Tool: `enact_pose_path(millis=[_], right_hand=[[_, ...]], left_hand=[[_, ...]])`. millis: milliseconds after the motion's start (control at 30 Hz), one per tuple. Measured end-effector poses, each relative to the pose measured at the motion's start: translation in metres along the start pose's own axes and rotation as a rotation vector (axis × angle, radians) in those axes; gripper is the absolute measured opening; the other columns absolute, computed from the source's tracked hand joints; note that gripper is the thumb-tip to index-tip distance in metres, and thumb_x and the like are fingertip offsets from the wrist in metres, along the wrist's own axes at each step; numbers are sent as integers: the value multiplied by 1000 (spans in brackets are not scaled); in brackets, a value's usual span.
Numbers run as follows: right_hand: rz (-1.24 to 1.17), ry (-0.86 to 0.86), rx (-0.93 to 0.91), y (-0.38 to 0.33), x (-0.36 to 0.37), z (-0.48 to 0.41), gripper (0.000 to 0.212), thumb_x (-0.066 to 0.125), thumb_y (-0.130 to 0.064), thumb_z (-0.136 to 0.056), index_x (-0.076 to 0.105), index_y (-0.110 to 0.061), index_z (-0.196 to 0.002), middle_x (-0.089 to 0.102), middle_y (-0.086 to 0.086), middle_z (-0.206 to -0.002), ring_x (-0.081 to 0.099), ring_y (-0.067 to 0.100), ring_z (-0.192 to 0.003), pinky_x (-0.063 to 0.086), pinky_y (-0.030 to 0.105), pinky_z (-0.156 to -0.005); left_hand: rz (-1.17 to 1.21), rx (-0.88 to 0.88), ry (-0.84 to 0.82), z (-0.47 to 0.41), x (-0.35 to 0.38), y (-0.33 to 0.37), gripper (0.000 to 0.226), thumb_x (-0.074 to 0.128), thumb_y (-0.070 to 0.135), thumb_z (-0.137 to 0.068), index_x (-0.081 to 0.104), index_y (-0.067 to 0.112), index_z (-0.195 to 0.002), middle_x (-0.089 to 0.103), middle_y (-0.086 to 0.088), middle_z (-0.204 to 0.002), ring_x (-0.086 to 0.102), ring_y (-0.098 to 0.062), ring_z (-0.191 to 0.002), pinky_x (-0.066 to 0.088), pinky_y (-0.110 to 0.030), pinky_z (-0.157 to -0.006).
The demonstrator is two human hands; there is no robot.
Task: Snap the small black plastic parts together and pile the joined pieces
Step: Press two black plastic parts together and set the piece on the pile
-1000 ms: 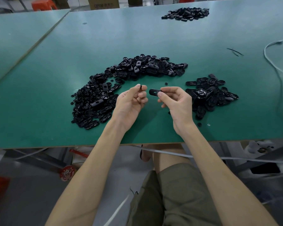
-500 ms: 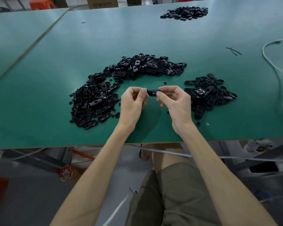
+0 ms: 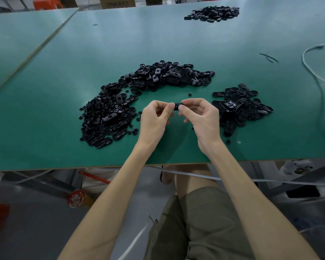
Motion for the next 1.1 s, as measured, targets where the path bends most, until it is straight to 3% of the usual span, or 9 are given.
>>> enact_pose_path(millis=[333, 533, 733, 867, 1000, 1100], right_hand=[[-2, -6, 6, -1, 0, 1, 14, 82, -4, -86, 73, -12, -94, 79, 8, -92, 75, 24, -87, 54, 23, -65], [3, -32, 5, -1, 2, 1, 16, 84, -4, -85, 73, -13, -93, 79, 2, -87, 75, 18, -81, 54, 21, -65], [-15, -48, -4, -1, 4, 2, 15, 83, -1, -84, 72, -6, -93, 79, 9, -89, 78, 25, -86, 58, 25, -67], [-34, -58, -12, -1, 5, 2, 16, 83, 2, -84, 70, -5, -91, 78, 10, -88, 78, 28, -84, 60, 27, -72], [-62, -74, -23, -1, 6, 1, 20, 81, 4, -84, 72, -5, -100, 76, 4, -90, 76, 18, -84, 60, 25, -74], [-55, -89, -13, 0, 6, 0, 21, 82, 2, -84, 74, -4, -102, 78, 8, -92, 76, 21, -84, 59, 25, -74]], left_hand=[[-19, 4, -2, 2, 1, 5, 15, 69, 25, -100, 68, 13, -92, 68, 3, -75, 53, 1, -55, 40, -20, -59], [-48, -9, 6, 3, 1, 7, 16, 69, 25, -100, 65, 11, -93, 69, 0, -77, 53, -1, -55, 41, -24, -61], [-39, -5, 42, 3, -3, 8, 17, 71, 21, -98, 59, 16, -86, 67, 0, -76, 55, -9, -56, 43, -25, -58], [9, 13, 38, 2, -5, 8, 12, 72, 18, -97, 61, 12, -95, 68, -4, -89, 63, -13, -68, 47, -25, -59], [87, -37, 22, 2, -3, 5, 21, 71, 19, -98, 63, 8, -114, 70, -5, -107, 72, -11, -85, 54, -23, -63], [119, 10, -41, 3, 0, 10, 13, 66, 13, -101, 70, 8, -112, 75, -2, -93, 71, -12, -79, 51, -21, -64]])
Point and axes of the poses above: each hand's wrist, its own z-axis away from the middle knuckle, its own x-axis out of the palm, y = z × x, the point moved 8 cm from there along -z, towards the middle knuckle
